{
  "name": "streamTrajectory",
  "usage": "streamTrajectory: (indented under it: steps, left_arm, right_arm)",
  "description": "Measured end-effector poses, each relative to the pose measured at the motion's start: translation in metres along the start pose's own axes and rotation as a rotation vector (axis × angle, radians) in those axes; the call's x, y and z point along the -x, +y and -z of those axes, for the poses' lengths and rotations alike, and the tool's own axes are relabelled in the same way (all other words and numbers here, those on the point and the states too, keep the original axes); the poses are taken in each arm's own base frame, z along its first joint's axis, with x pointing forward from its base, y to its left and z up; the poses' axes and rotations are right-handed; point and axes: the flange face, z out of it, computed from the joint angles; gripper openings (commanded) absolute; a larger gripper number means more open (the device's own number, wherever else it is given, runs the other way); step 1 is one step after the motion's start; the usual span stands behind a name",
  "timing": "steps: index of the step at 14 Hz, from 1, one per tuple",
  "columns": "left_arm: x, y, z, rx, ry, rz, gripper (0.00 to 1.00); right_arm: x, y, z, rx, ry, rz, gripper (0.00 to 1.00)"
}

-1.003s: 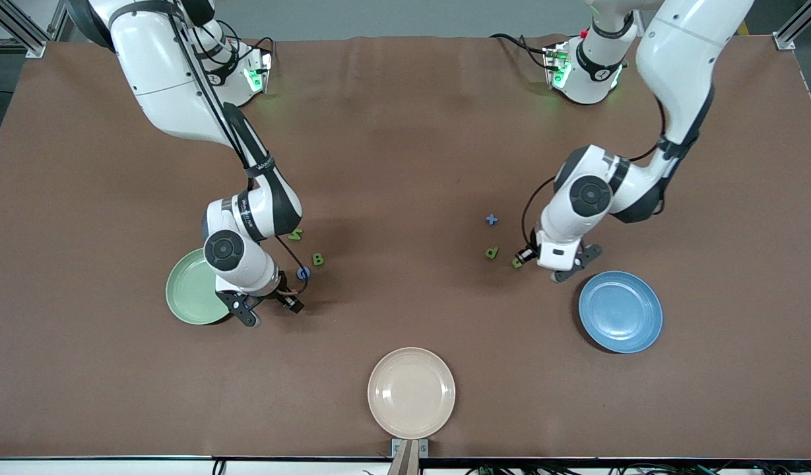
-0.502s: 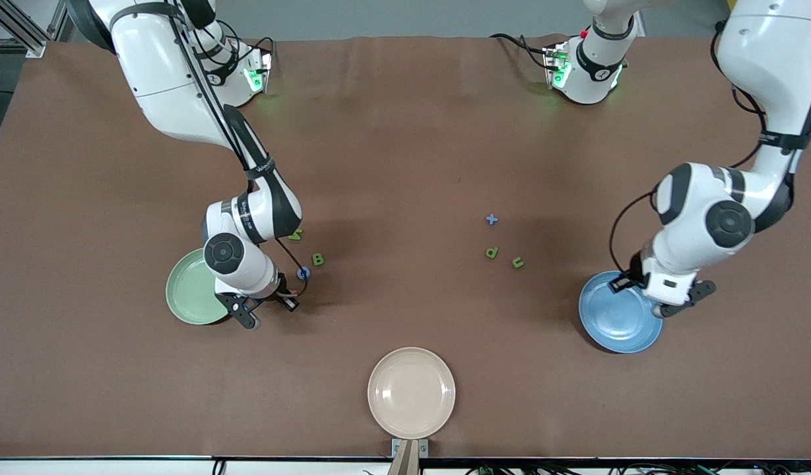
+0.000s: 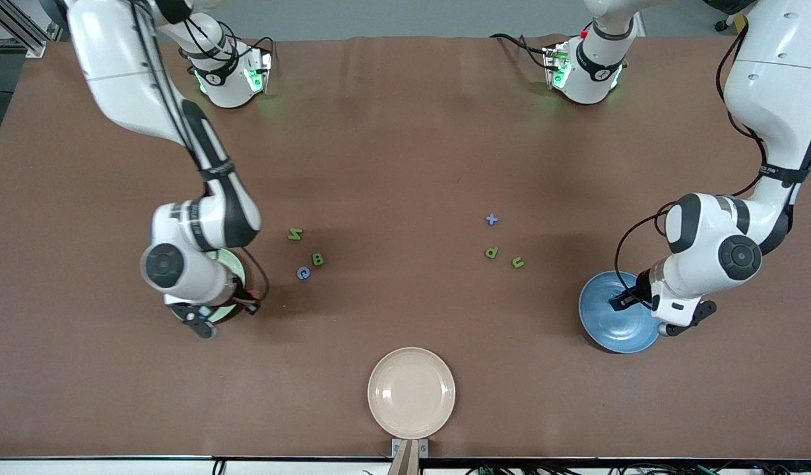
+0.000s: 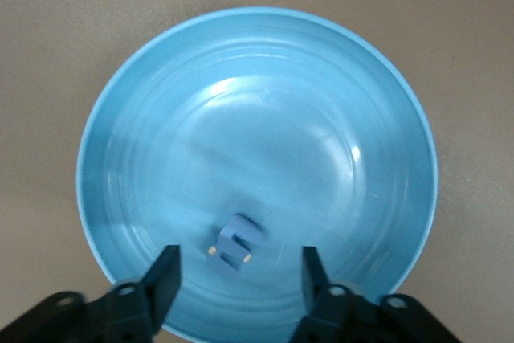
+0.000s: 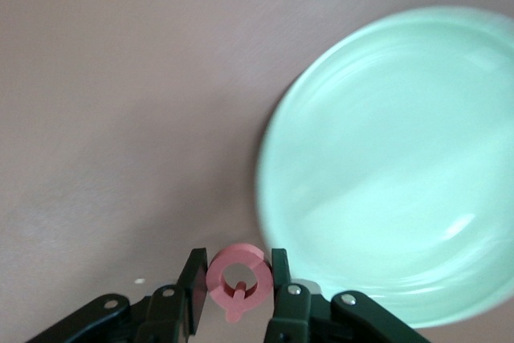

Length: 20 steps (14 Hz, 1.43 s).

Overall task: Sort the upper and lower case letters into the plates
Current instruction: 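Place the q in the green plate while the left gripper places the m, then grasp the N with the right gripper while the left gripper grasps the n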

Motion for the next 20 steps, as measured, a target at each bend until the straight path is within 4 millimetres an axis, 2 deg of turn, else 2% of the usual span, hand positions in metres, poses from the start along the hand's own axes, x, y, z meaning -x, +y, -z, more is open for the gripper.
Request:
streamTrajectory:
  steps: [2,4,5,7,9,10,11,12,13,14,15,17,20]
  left_arm:
    - [0.003,0.003,0.003,-0.011,-0.015,-0.007,1.0]
    - [0.013,0.015,0.007,-0.024,-0.034,0.009,1.0]
    - [0.022,0.028,0.008,-0.028,-0.039,0.028,1.0]
    - [0.049,0.064,0.003,-0.041,-0.05,0.057,1.0]
    - [0.082,0.096,-0.007,-0.059,-0.062,0.075,0.97]
    - [0.098,0.111,-0.011,-0.069,-0.067,0.089,0.96]
    - [0.113,0.122,-0.016,-0.082,-0.068,0.098,0.94]
    - [0.126,0.13,-0.022,-0.1,-0.061,0.102,0.88]
    - [0.135,0.133,-0.028,-0.112,-0.048,0.104,0.84]
    - [0.141,0.132,-0.035,-0.113,-0.033,0.106,0.84]
    - [0.146,0.13,-0.042,-0.104,-0.021,0.11,0.84]
    - [0.157,0.127,-0.054,-0.089,-0.014,0.123,0.84]
    - [0.173,0.139,-0.057,-0.082,-0.011,0.138,0.83]
  right_arm:
    - [-0.02,0.032,0.03,0.005,-0.026,0.039,0.02]
    - [-0.031,0.056,0.037,0.009,-0.043,0.068,0.02]
    - [-0.034,0.066,0.03,0.013,-0.051,0.079,0.02]
    - [-0.038,0.088,0.005,0.013,-0.051,0.094,0.02]
    - [-0.033,0.105,-0.026,0.006,-0.033,0.095,0.03]
    - [-0.027,0.11,-0.039,0.006,-0.028,0.096,0.08]
    - [-0.022,0.113,-0.049,0.007,-0.03,0.098,0.16]
    - [-0.018,0.113,-0.055,0.009,-0.034,0.1,0.23]
    - [-0.016,0.113,-0.056,0.01,-0.037,0.102,0.52]
    - [-0.015,0.112,-0.056,0.01,-0.038,0.104,0.85]
    - [-0.015,0.112,-0.056,0.009,-0.038,0.104,1.0]
    - [-0.015,0.112,-0.056,0.009,-0.037,0.105,1.0]
    - [-0.018,0.104,-0.044,0.009,-0.044,0.124,1.0]
